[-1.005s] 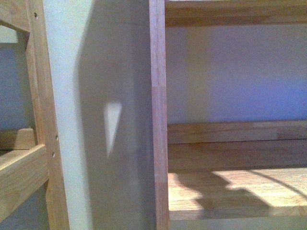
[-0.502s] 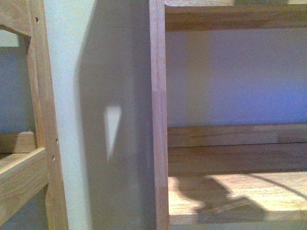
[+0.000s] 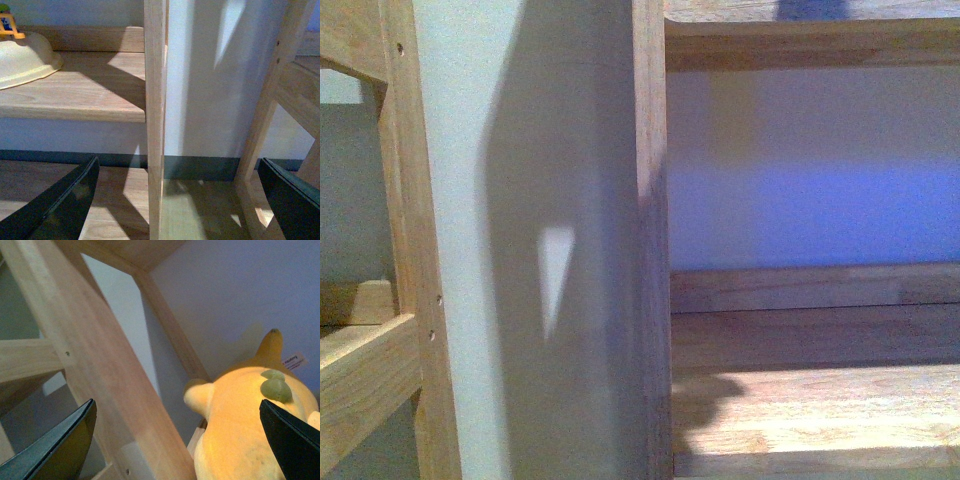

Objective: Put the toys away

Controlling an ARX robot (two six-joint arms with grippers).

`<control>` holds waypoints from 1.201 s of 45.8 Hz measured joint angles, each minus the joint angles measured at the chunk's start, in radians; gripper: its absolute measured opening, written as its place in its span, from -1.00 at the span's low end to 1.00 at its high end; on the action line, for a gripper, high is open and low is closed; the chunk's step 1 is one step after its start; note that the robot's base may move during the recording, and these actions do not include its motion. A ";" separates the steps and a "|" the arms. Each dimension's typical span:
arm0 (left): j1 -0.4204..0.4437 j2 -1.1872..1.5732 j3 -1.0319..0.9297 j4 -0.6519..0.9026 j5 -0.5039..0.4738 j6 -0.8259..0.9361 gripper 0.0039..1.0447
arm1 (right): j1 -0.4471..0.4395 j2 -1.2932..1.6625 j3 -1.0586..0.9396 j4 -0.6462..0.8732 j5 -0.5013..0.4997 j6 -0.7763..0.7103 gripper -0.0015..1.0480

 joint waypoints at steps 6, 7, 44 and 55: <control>0.000 0.000 0.000 0.000 0.000 0.000 0.89 | 0.084 -0.146 -0.197 0.154 0.039 -0.172 0.87; 0.000 0.000 0.000 0.000 0.000 0.000 0.89 | 0.091 -0.177 -0.235 0.179 0.050 -0.207 0.87; 0.000 0.000 0.000 0.000 0.000 0.000 0.89 | -0.649 -0.911 -0.988 -0.116 -0.442 -0.073 0.87; 0.000 0.000 0.000 0.000 0.000 0.000 0.89 | -0.597 -1.000 -1.115 -0.255 -0.457 -0.148 0.75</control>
